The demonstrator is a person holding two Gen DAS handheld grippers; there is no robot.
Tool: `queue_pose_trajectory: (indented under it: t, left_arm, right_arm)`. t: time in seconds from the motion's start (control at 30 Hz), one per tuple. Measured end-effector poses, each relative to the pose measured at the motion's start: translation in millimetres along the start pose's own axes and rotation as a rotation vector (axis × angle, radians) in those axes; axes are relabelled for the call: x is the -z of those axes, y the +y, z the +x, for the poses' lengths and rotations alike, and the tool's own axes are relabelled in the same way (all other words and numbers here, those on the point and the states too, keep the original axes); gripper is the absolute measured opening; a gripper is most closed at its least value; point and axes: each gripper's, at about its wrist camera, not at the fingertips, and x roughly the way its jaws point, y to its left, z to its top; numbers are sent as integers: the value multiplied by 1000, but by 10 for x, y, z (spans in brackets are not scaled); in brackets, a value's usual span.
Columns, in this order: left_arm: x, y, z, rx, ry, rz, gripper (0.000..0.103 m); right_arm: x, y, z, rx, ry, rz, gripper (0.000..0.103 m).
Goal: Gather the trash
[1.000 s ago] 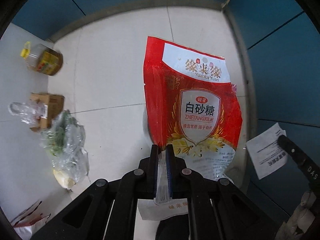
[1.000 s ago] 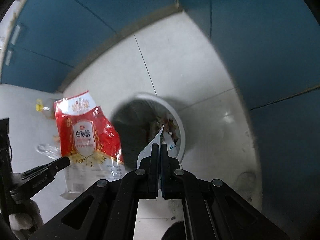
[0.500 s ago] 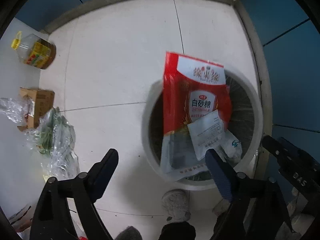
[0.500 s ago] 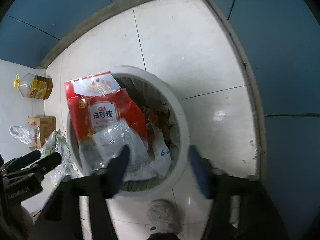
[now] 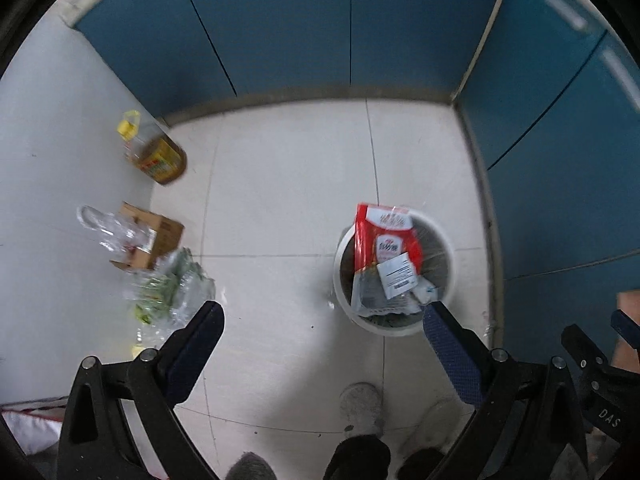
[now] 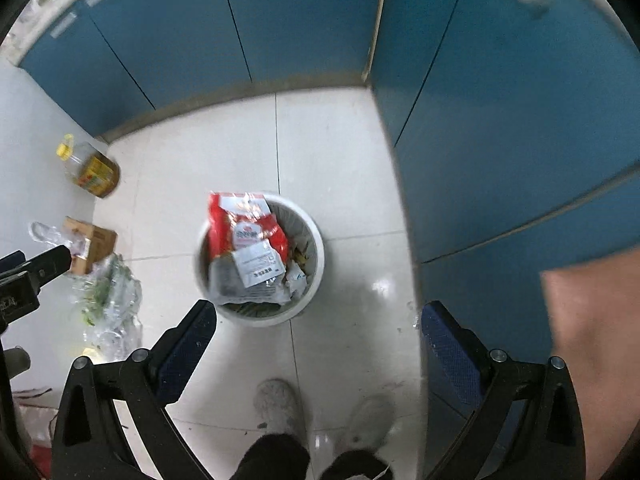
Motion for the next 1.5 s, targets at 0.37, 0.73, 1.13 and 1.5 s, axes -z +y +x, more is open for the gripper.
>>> queue_pose_trajectory:
  t: [0.37,0.73,1.13,1.5]
  left_arm:
    - [703,-75,-2452,36,-189,-58,102]
    - [1618,-204,-4092,68,-333,-99,102]
    - [1934,16,-4753,173,-341,-112,102]
    - [2003,131,-5073,306,-382,-78,103]
  right_arm:
    - [508,-302,-2760,-32,-249,-54,103]
    - [1325,-707,-4537,-108,-378,-93,103]
    - [1718,-687,-5458,-184,-416,-113,103]
    - [1770,-554,-5728,-343,-368,-136,103]
